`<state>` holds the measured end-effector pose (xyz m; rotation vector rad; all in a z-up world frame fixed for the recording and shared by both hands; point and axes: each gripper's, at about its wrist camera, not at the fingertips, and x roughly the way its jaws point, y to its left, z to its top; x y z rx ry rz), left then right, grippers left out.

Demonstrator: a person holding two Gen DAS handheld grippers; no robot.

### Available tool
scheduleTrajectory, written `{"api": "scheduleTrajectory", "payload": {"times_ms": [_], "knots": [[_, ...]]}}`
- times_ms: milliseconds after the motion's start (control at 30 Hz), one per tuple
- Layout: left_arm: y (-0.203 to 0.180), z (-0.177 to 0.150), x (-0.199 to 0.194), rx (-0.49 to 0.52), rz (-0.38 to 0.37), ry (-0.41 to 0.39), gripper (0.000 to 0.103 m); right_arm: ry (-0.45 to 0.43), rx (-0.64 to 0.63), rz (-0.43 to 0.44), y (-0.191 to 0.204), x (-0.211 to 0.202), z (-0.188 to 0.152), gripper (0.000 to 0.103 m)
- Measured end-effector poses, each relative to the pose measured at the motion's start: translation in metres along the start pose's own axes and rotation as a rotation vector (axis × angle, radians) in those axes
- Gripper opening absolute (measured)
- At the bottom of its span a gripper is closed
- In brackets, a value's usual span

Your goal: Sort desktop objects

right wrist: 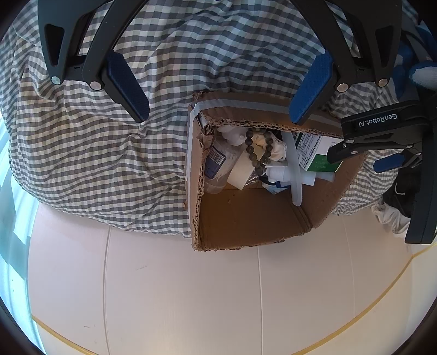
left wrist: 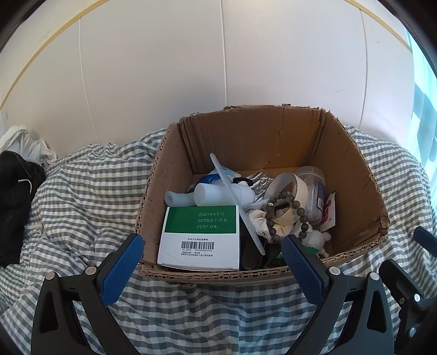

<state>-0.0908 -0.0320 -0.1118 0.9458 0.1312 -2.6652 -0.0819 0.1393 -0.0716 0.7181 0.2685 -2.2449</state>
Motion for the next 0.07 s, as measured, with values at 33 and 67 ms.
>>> {"api": "scheduleTrajectory", "payload": {"times_ms": [33, 67], "knots": [[0.0006, -0.0001, 0.0004, -0.003, -0.003, 0.002, 0.103, 0.001, 0.001, 0.0, 0.0, 0.0002, 0.0, 0.103], [0.0011, -0.0003, 0.0008, -0.005, -0.004, 0.003, 0.103, 0.003, 0.002, 0.0, -0.0003, 0.0004, -0.0001, 0.103]]}}
